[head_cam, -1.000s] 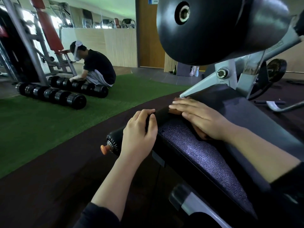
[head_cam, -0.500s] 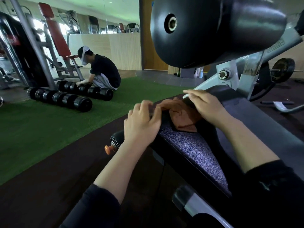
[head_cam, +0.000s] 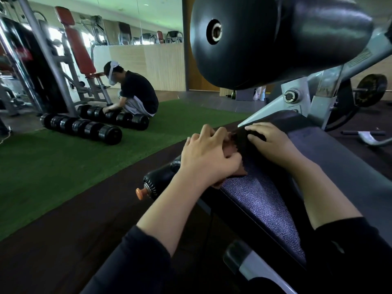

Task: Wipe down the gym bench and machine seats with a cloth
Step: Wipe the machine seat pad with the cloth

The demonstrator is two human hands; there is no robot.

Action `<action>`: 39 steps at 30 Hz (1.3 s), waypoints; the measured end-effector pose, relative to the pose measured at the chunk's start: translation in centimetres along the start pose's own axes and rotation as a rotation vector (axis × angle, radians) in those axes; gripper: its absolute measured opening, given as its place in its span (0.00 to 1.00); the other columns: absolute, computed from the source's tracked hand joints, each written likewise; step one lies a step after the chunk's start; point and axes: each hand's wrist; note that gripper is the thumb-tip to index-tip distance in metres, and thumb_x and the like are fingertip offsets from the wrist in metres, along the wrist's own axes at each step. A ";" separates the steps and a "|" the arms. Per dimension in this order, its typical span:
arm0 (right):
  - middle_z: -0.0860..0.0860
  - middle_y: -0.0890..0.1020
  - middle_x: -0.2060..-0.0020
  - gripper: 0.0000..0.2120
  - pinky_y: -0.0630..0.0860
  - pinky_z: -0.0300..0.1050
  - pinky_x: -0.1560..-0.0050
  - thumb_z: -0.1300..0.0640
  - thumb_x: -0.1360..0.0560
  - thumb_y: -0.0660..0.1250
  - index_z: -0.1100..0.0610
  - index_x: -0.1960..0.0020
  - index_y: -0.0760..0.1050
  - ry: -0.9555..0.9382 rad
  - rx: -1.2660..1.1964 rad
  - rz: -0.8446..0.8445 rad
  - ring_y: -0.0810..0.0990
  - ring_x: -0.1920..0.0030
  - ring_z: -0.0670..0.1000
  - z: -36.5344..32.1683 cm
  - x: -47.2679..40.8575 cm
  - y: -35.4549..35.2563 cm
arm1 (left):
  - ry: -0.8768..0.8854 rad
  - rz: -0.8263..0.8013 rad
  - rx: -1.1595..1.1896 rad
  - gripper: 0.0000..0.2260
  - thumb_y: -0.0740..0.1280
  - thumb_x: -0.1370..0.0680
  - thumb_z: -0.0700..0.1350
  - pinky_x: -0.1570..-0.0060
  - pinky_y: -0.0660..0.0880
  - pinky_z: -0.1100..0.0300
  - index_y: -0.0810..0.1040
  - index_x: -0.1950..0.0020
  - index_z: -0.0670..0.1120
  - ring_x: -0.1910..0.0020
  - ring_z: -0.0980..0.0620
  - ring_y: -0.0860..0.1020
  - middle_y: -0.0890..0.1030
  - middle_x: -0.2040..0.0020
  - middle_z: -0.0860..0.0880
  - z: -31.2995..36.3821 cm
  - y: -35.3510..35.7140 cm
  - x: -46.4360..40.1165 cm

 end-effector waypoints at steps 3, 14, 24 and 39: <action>0.52 0.70 0.33 0.16 0.56 0.61 0.28 0.53 0.22 0.60 0.51 0.35 0.73 -0.002 -0.010 0.007 0.66 0.31 0.52 0.0 0.1 0.2 | 0.091 0.036 -0.093 0.22 0.58 0.23 0.60 0.37 0.64 0.48 0.66 0.33 0.51 0.34 0.41 0.66 0.65 0.33 0.46 0.1 0.7 0.2; 0.51 0.68 0.31 0.17 0.54 0.61 0.27 0.52 0.21 0.58 0.50 0.33 0.71 0.004 0.028 -0.021 0.64 0.30 0.51 -0.1 0.3 0.2 | -0.232 -0.111 0.256 0.15 0.58 0.23 0.58 0.49 0.74 0.56 0.78 0.43 0.56 0.47 0.46 0.77 0.80 0.47 0.50 -4.0 -0.3 -2.2; 0.52 0.69 0.32 0.17 0.55 0.61 0.28 0.53 0.21 0.59 0.51 0.33 0.72 -0.003 0.018 -0.012 0.65 0.30 0.51 0.4 -0.2 0.5 | 0.211 0.311 -0.118 0.20 0.57 0.26 0.55 0.37 0.69 0.48 0.81 0.40 0.51 0.42 0.42 0.74 0.80 0.41 0.49 0.2 3.5 2.2; 0.50 0.67 0.32 0.17 0.53 0.60 0.27 0.52 0.21 0.58 0.49 0.33 0.71 -0.013 -0.008 -0.016 0.64 0.30 0.49 0.5 0.2 0.3 | -0.044 0.345 -0.228 0.21 0.56 0.25 0.54 0.41 0.71 0.41 0.79 0.42 0.45 0.45 0.35 0.74 0.78 0.44 0.41 -0.3 3.2 4.0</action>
Point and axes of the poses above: each hand's wrist, its own x-axis away from the middle knuckle, its own y-axis out of the palm, z = x × y
